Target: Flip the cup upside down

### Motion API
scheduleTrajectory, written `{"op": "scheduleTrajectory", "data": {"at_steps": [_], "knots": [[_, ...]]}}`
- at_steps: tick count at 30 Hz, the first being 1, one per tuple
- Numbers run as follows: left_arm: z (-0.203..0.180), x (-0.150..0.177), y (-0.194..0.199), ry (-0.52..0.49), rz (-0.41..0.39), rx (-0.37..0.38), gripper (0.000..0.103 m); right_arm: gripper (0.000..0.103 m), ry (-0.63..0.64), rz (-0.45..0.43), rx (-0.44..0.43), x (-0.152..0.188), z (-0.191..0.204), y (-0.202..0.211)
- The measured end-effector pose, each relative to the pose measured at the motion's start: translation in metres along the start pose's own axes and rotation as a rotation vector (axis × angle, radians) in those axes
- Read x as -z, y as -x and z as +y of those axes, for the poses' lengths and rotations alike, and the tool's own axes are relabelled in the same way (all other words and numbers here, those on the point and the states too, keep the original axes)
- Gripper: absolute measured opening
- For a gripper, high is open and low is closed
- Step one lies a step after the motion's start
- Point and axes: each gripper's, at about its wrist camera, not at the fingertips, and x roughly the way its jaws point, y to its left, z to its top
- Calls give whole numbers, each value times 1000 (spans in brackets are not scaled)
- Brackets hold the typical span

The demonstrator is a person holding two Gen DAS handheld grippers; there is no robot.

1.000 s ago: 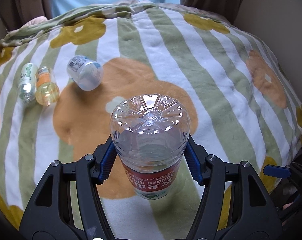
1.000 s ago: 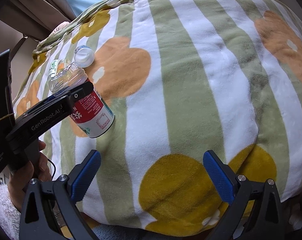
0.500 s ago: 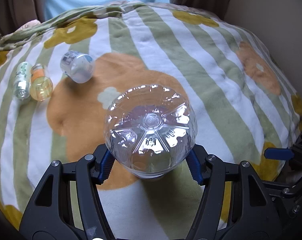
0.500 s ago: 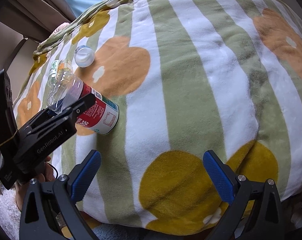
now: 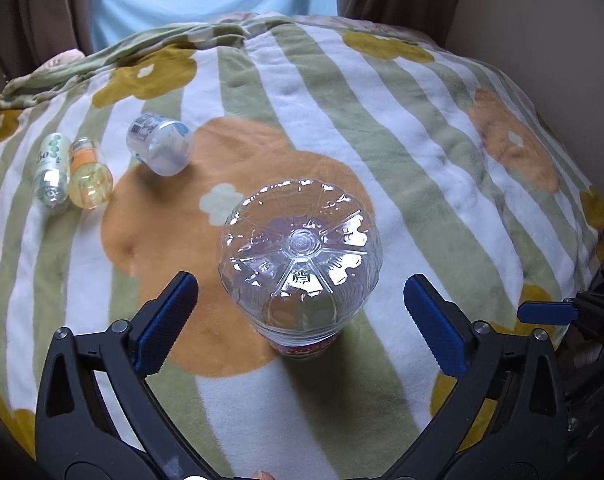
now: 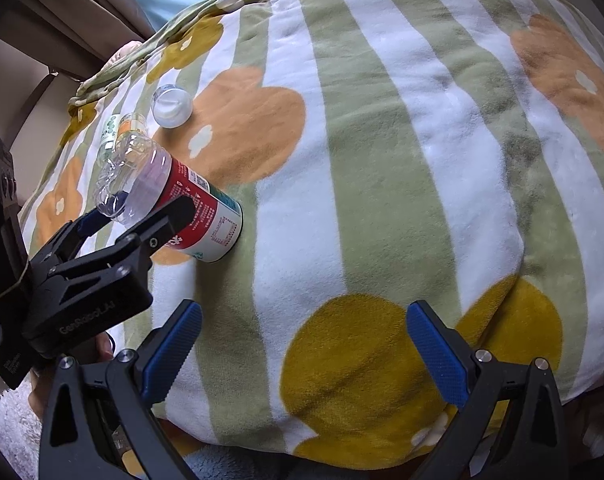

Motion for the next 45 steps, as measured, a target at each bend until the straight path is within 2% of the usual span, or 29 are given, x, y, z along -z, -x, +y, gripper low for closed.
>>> {"op": "scheduleTrajectory", "data": {"at_steps": [9, 15, 20, 26, 32, 36, 41, 45], "knots": [[1, -8, 12, 4, 39, 5, 103, 102, 17, -7, 5, -1, 9, 6], [19, -22, 51, 67, 40, -2, 103, 102, 61, -31, 13, -13, 27, 35], [44, -50, 109, 128, 9, -25, 103, 102, 114, -94, 28, -32, 55, 77], [72, -94, 203, 155, -92, -105, 103, 102, 173, -258, 77, -64, 104, 155], [91, -140, 299, 167, -243, -172, 103, 102, 260, -528, 163, -89, 156, 258], [100, -157, 347, 203, -331, -190, 103, 102, 295, -695, 213, -94, 182, 312], [104, -158, 382, 222, -430, -204, 103, 102, 282, -812, 240, -87, 197, 343], [106, -151, 388, 228, -454, -231, 103, 102, 261, -837, 245, -82, 197, 341]]}}
